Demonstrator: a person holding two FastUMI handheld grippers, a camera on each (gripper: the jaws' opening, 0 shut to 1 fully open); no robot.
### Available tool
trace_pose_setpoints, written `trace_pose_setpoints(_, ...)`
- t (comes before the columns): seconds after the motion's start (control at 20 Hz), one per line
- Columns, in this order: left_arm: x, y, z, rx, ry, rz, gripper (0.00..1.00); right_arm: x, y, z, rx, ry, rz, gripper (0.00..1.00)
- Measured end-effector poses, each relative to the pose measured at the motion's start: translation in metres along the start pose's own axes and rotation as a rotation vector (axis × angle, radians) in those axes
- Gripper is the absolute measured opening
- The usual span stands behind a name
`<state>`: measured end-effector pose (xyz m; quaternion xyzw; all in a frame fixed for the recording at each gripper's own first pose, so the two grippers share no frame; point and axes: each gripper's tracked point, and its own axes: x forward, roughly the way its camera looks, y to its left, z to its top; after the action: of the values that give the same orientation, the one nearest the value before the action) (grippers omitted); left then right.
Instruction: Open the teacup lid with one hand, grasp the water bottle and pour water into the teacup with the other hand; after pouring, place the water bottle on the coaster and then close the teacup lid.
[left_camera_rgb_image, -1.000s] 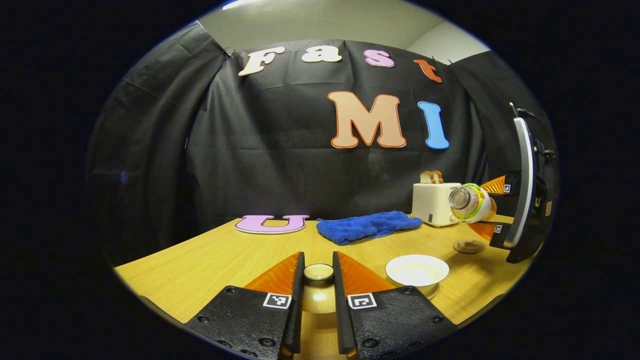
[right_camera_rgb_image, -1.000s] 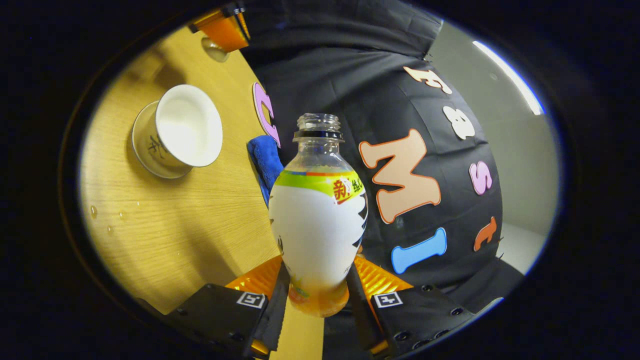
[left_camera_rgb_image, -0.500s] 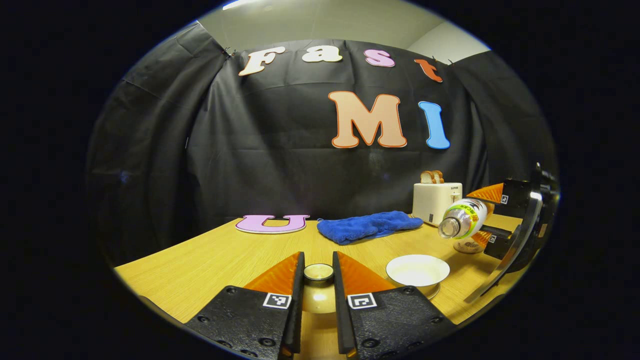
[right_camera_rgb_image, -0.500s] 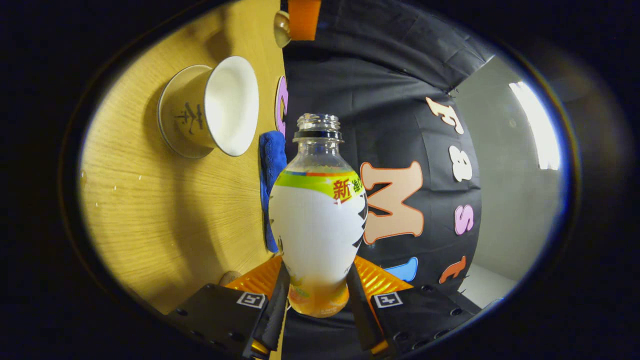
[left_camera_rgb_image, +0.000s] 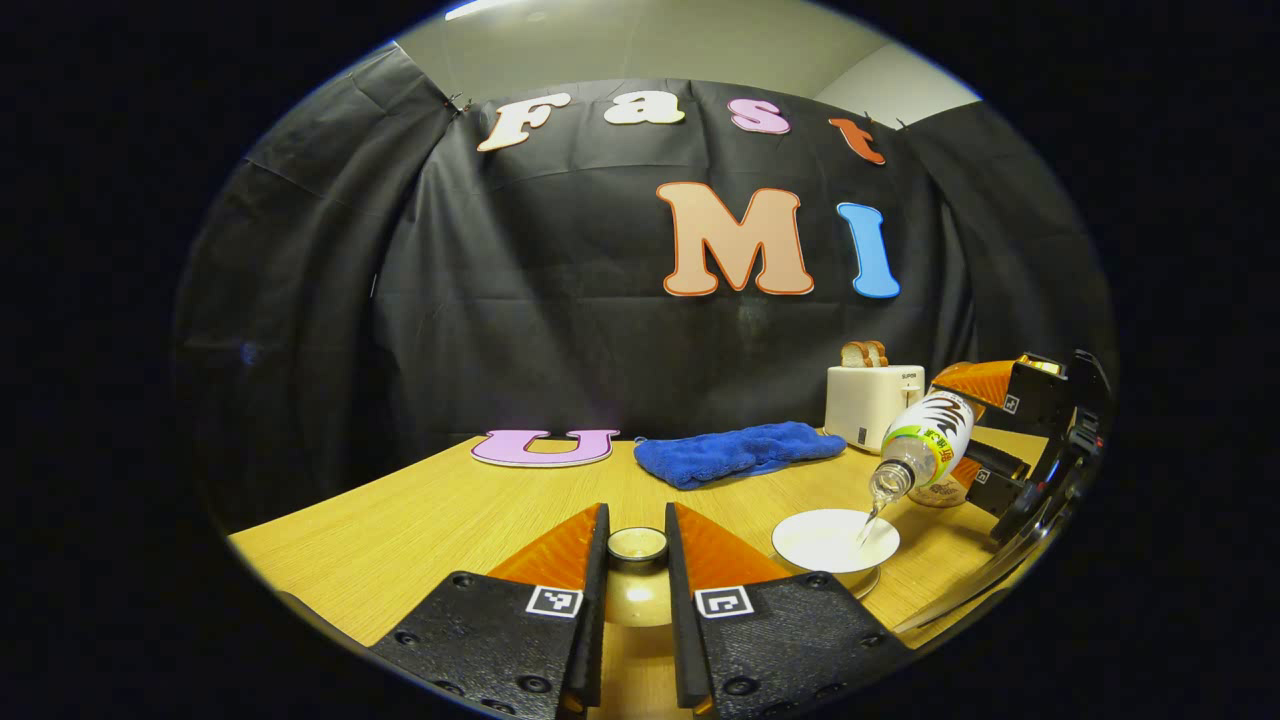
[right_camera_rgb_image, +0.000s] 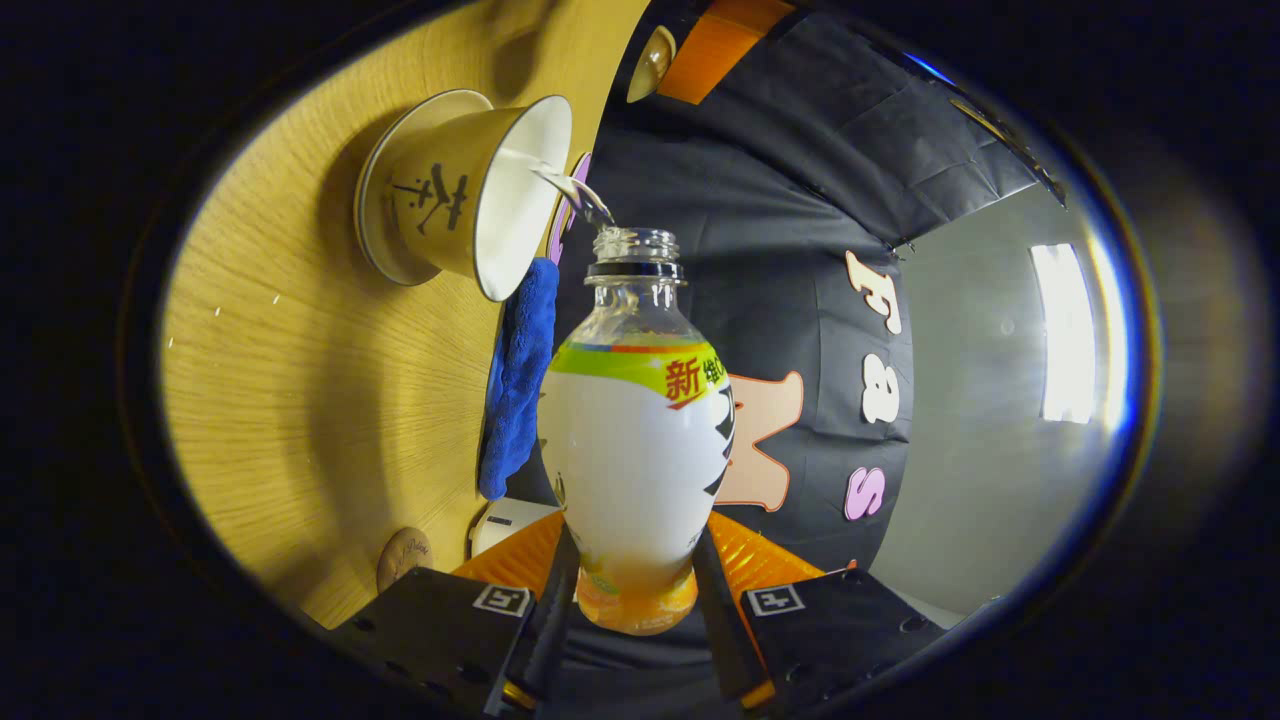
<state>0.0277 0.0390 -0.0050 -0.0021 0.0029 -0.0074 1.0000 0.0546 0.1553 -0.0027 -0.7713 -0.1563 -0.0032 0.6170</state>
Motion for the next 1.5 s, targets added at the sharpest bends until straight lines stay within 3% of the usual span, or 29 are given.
trace_pose_setpoints(0.95,0.000,0.001,-0.001,0.000,0.000,0.004,0.26,-0.002,-0.028,0.002,-0.147,-0.033,-0.228,0.63)
trace_pose_setpoints(1.3,0.000,0.000,0.000,0.000,-0.001,0.002,0.26,0.001,-0.026,0.004,-0.175,-0.048,-0.234,0.64)
trace_pose_setpoints(1.5,0.000,0.000,0.000,0.000,0.000,0.003,0.26,0.006,-0.010,-0.009,-0.004,-0.017,-0.112,0.65)
